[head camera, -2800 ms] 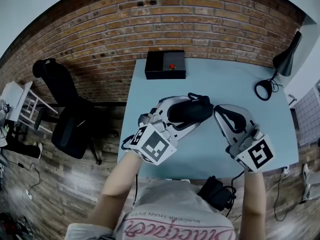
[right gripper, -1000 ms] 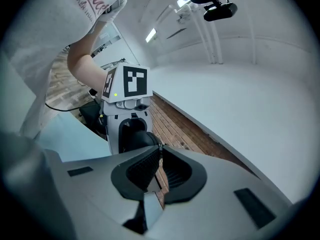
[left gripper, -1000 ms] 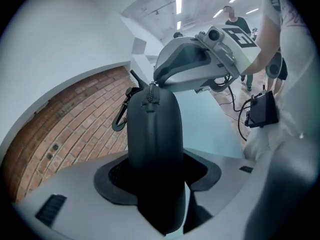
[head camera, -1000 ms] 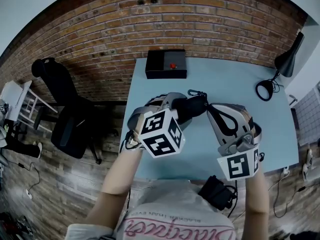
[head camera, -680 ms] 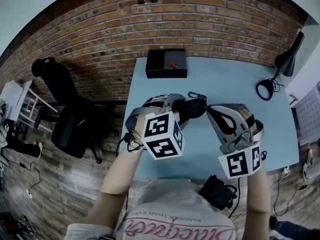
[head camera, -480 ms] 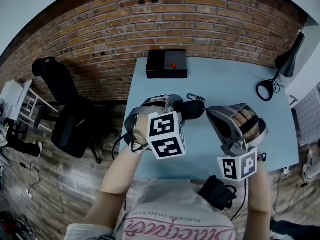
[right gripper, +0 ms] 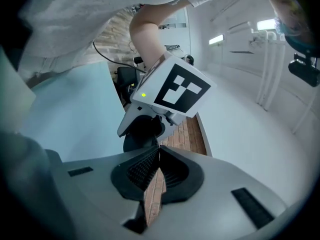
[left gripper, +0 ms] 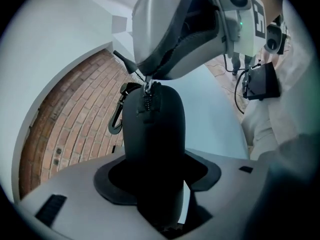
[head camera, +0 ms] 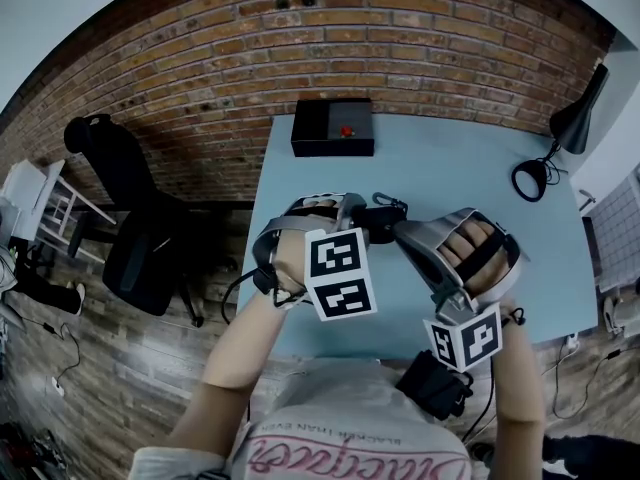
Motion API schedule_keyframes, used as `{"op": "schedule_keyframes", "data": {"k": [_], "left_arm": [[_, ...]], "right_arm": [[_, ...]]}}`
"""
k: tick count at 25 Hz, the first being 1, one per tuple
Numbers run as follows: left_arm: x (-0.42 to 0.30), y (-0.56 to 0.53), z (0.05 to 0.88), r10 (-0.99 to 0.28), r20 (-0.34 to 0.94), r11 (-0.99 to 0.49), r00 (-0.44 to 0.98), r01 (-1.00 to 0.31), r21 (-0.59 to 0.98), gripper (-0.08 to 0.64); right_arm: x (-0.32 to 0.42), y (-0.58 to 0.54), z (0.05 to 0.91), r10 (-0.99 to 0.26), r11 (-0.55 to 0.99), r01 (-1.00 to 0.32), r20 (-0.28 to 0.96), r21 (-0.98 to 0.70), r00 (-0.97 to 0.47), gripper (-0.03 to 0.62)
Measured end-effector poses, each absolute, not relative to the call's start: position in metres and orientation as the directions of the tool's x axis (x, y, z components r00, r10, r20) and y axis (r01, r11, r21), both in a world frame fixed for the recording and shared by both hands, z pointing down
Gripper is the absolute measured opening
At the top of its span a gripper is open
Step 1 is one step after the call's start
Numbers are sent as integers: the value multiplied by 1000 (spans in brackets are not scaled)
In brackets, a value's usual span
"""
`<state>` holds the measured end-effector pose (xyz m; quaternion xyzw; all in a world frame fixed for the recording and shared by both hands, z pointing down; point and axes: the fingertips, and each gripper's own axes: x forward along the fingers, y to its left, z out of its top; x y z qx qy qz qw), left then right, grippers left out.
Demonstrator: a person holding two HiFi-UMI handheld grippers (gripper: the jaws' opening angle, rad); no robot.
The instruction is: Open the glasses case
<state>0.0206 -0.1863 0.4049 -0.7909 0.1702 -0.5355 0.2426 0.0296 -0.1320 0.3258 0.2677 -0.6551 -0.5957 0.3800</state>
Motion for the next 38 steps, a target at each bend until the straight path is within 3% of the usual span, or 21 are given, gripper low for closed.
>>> {"op": "schedule_keyframes", "data": {"k": [5, 8, 13, 16, 22, 29, 38], "left_arm": [[25, -184, 399, -475, 708, -869, 523, -153, -470, 256], [28, -181, 393, -426, 632, -902, 647, -253, -350, 256], [36, -176, 375, -361, 424, -931, 831, -351, -105, 256], [39, -177, 360, -367, 285, -922, 886, -387, 17, 256], [40, -179, 339, -414, 90, -882, 906, -424, 205, 256], [31, -181, 317, -453, -147, -826, 880, -351, 441, 256], [30, -168, 316, -460, -223, -822, 860, -317, 473, 258]], "right_arm": [[31, -135, 317, -796, 263, -117, 147, 958, -587, 18], [40, -138, 302, -804, 332, -326, 85, 885, -589, 19], [64, -149, 279, -823, 440, -657, -19, 612, -568, 20], [77, -156, 277, -840, 471, -792, -76, 387, -537, 20], [98, -161, 289, -872, 458, -873, -103, 166, -478, 20], [99, -156, 296, -892, 428, -903, -141, 35, -429, 20], [96, -146, 310, -905, 411, -912, -129, -8, -406, 18]]}}
